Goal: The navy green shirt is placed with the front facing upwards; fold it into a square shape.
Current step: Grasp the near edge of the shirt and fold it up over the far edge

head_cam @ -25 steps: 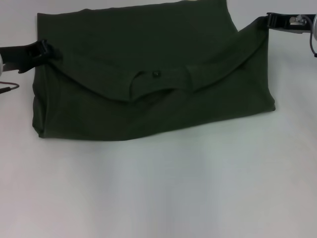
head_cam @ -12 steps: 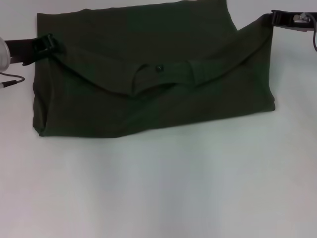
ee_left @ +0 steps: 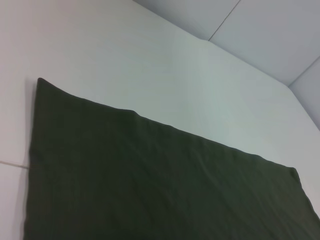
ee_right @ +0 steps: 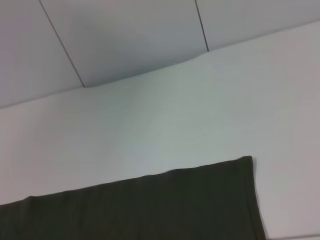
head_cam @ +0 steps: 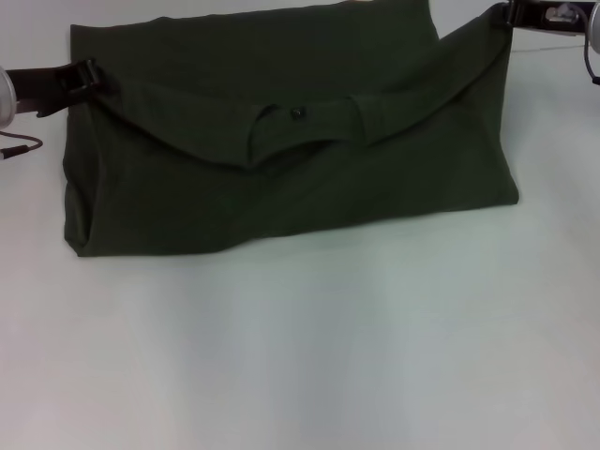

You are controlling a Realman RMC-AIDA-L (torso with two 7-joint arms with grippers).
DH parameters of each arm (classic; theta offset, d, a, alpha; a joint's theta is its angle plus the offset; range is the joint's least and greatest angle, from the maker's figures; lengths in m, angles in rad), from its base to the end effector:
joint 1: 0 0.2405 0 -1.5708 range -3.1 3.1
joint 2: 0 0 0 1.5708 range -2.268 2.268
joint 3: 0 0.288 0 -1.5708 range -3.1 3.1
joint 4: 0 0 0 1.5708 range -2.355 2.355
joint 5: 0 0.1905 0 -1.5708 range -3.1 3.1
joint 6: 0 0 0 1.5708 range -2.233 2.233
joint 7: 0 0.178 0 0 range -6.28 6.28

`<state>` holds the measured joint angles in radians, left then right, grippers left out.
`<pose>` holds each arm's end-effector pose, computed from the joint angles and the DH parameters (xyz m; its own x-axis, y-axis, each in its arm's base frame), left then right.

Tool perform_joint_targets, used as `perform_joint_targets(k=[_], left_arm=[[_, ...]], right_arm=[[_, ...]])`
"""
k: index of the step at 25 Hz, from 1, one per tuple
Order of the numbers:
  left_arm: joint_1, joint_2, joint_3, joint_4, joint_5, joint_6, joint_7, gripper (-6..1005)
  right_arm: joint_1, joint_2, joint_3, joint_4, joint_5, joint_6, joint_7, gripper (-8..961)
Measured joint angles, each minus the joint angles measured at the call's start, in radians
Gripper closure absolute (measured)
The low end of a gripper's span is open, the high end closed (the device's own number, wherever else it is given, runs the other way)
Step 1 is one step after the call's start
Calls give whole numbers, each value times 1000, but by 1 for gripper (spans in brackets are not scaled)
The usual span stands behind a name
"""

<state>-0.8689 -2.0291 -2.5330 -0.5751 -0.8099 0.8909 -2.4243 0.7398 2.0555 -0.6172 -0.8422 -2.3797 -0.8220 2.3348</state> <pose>-0.2475 0.4948 -0.0115 0.2558 0.7162 0.6493 0.9654 -0.1535 -0.2109 0.2838 0.4914 0.0532 0.4391 -0.5512 -0.7095 -0.8843 -0.1254 -0.4498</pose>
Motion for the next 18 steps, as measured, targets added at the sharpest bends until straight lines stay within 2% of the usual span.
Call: perform_joint_targets(k=[5, 10, 14, 18], left_arm=[[1, 0, -6, 3, 0, -10, -12, 833], [5, -5, -1, 4, -1, -35, -32, 828], [2, -6, 0, 6, 0, -34, -33, 756], [5, -12, 0, -6, 1, -28, -33, 684]], right_arm=[[3, -2, -20, 10, -2, 14, 0, 917], [12, -30, -89, 52, -9, 27, 8, 915], [25, -37, -99, 60, -9, 42, 8, 914], [36, -46, -108, 57, -9, 41, 7, 719]])
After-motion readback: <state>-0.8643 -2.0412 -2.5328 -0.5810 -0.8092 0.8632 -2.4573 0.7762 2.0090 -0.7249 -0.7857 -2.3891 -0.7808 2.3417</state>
